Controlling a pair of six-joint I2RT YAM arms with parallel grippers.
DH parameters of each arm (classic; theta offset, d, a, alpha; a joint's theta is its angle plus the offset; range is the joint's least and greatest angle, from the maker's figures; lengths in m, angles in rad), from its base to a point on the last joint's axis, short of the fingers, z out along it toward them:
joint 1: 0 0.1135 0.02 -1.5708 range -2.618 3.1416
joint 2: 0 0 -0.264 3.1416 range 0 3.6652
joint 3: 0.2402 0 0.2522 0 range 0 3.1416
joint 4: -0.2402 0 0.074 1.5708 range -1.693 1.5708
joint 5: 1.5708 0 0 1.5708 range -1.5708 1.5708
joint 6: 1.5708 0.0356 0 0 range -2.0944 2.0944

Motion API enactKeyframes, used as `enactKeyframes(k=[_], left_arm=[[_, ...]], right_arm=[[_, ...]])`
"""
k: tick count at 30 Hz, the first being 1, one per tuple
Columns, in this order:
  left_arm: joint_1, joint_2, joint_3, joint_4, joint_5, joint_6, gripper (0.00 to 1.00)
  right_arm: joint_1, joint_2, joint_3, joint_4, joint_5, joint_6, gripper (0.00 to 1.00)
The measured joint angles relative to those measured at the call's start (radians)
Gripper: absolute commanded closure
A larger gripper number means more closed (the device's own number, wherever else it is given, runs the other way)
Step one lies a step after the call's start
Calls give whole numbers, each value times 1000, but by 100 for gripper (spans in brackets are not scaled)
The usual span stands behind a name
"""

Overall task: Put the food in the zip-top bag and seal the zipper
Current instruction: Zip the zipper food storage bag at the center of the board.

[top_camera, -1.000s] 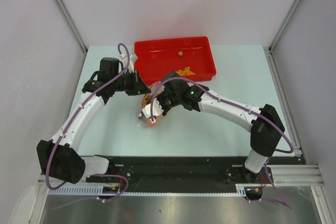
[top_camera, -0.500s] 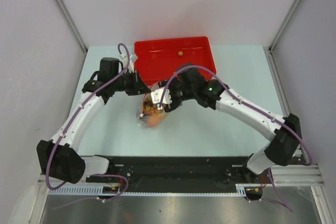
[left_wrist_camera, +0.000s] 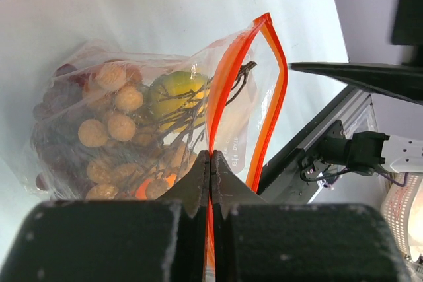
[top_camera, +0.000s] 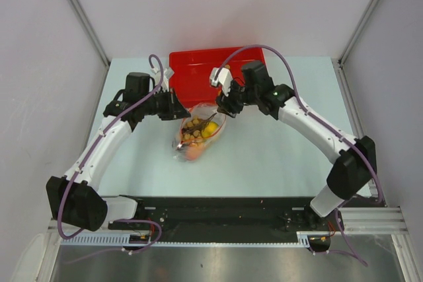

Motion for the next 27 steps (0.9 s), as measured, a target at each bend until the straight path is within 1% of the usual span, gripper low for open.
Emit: enactKeyframes(k=[4, 6, 7, 8, 9, 13, 15, 18, 19, 20, 23, 24, 26, 27], left_arm=[[0, 0, 0, 0, 3, 3, 100], [0, 0, 0, 0, 3, 6, 100], [0, 0, 0, 0, 3, 7, 100], [0, 0, 0, 0, 3, 7, 100], [0, 0, 0, 0, 3, 7, 100], [-8, 0, 4, -3, -2, 17, 99], [-30, 3, 21, -13, -18, 47, 97], [-82, 4, 46, -13, -32, 95, 97], [-101, 6, 56, -14, -31, 114, 96], [-107, 10, 61, -13, -28, 124, 94], [-114, 33, 80, -13, 3, 167, 62], [-113, 42, 81, -10, 17, 182, 43], [-113, 51, 81, -10, 45, 224, 28], [-111, 51, 80, -10, 59, 240, 13]], right_arm=[[-31, 93, 47, -42, -24, 111, 51], [-47, 133, 80, -62, -43, 154, 61], [-54, 150, 97, -75, -54, 175, 69], [-60, 163, 109, -89, -64, 195, 89], [-67, 169, 116, -102, -76, 213, 100], [-73, 166, 117, -150, -114, 317, 100], [-70, 150, 114, -164, -131, 422, 100], [-74, 43, 26, -132, -135, 594, 100], [-82, -36, -37, -123, -139, 674, 100], [-88, -83, -68, -126, -140, 721, 100], [-134, -233, -164, -120, -147, 880, 100], [-150, -270, -188, -122, -146, 924, 100], [-175, -313, -225, -124, -137, 988, 100], [-183, -325, -241, -128, -130, 1014, 100]])
